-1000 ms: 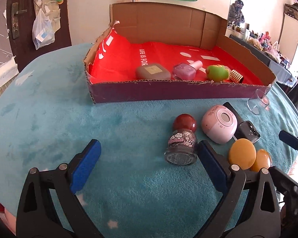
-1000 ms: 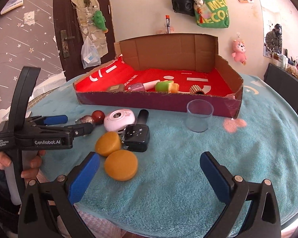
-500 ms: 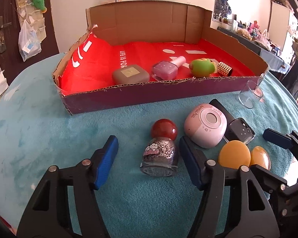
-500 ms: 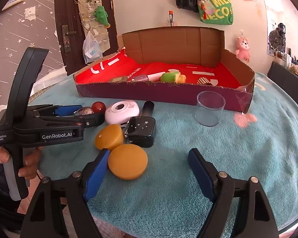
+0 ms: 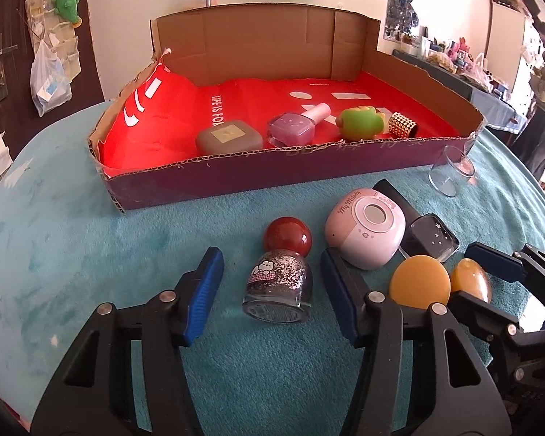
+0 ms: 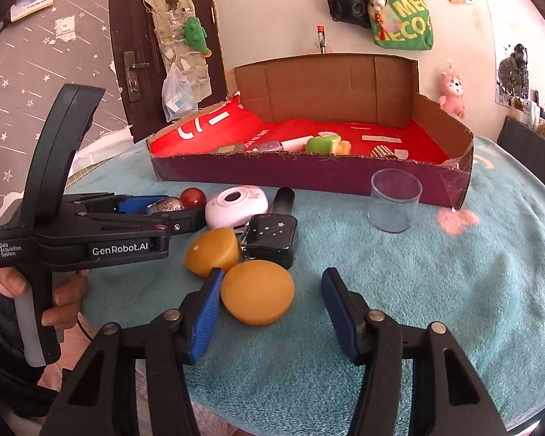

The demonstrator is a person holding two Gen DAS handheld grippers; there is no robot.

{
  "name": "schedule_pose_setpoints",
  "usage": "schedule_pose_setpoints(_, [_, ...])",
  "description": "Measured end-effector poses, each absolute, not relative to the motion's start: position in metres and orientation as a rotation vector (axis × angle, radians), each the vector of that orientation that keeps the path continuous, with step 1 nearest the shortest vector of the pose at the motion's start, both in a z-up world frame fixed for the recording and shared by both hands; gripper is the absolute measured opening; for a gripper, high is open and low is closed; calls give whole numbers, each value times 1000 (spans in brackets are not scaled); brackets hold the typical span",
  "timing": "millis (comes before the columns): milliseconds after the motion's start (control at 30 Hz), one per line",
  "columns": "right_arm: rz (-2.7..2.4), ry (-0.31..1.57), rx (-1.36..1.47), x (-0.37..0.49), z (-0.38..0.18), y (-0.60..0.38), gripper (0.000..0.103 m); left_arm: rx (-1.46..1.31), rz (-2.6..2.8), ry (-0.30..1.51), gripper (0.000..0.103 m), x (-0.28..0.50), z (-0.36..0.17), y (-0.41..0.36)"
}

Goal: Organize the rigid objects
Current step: 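Grasp the glitter bottle with the left tool while the right tool grasps an orange sponge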

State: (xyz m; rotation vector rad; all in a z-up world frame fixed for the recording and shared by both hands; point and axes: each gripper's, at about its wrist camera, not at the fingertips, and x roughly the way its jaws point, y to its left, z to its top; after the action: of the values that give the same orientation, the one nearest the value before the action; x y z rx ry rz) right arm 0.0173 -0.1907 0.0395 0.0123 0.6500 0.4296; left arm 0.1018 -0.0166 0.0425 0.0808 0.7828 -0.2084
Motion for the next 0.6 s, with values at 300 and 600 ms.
schedule_pose_setpoints(300, [471,621,23,13,44,-190,40,61,-243,770,29,96,47,-17])
schedule_pose_setpoints(600, [446,606,26,20,52,-198,40,65,-259,738,29,89,57,-20])
